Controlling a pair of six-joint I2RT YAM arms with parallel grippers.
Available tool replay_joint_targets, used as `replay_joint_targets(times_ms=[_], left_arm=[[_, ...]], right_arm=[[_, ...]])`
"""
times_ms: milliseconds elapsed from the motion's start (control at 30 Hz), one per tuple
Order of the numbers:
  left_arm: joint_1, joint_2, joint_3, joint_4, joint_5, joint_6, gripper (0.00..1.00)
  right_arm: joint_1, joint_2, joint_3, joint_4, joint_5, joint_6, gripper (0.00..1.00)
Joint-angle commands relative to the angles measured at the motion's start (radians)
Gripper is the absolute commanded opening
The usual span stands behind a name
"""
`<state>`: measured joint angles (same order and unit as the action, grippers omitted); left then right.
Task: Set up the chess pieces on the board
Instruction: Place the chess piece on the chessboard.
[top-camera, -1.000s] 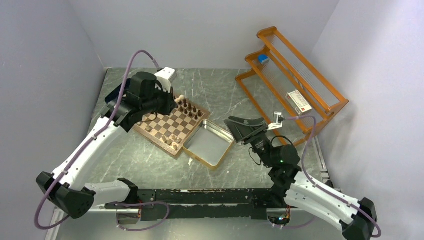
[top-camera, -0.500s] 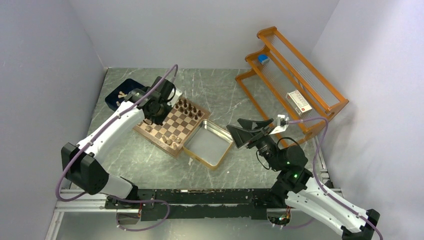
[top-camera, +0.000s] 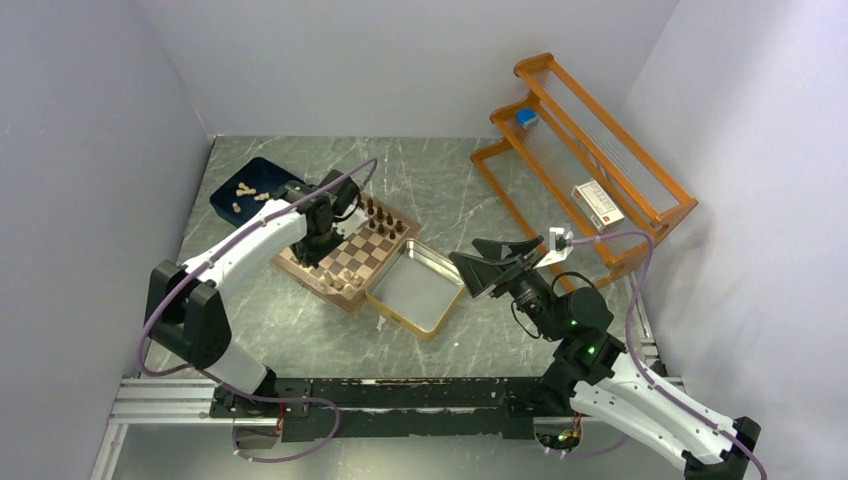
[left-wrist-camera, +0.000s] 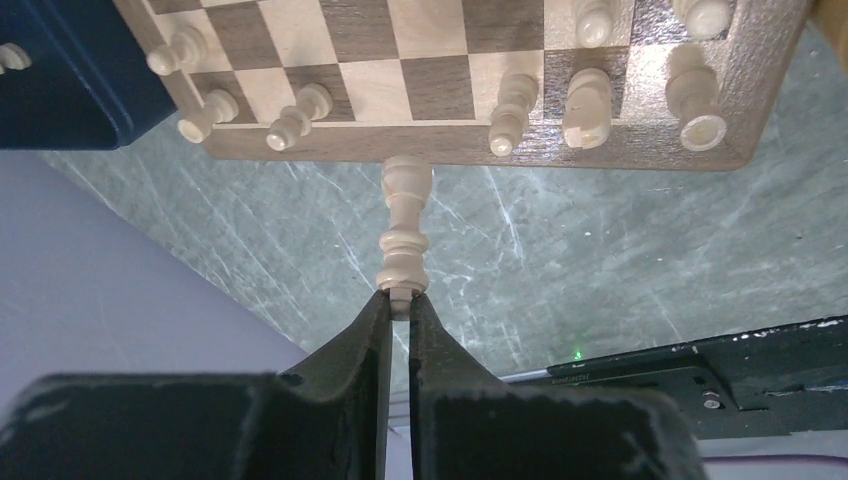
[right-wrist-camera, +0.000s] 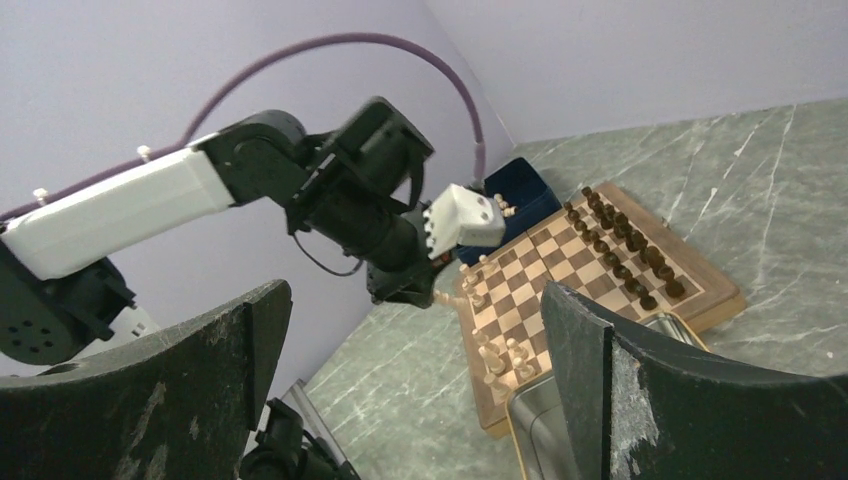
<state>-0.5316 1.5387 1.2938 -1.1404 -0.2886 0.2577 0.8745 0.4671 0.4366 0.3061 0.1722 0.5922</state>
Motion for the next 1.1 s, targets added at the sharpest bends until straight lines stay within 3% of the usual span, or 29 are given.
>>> replay_joint_targets(times_ms=[0,600,1067], left_arm=[[-0.005,0.051,-0.005,-0.045,-0.026,0.04,0.05],[-0.026,0.23,0.029,-0.046,-0.017,0.065,0.05],[-0.026,0.276,0.054,-0.005,-0.026,0.079,0.05]], right_arm=[[0.004,-0.015,0.039,0.005,0.004,-0.02,1.0],[0.004,-0.031,0.043,-0.004,0.03,-0.051,1.0],[0.004,-0.033,0.034,-0.002,0.041,-0.058,1.0]])
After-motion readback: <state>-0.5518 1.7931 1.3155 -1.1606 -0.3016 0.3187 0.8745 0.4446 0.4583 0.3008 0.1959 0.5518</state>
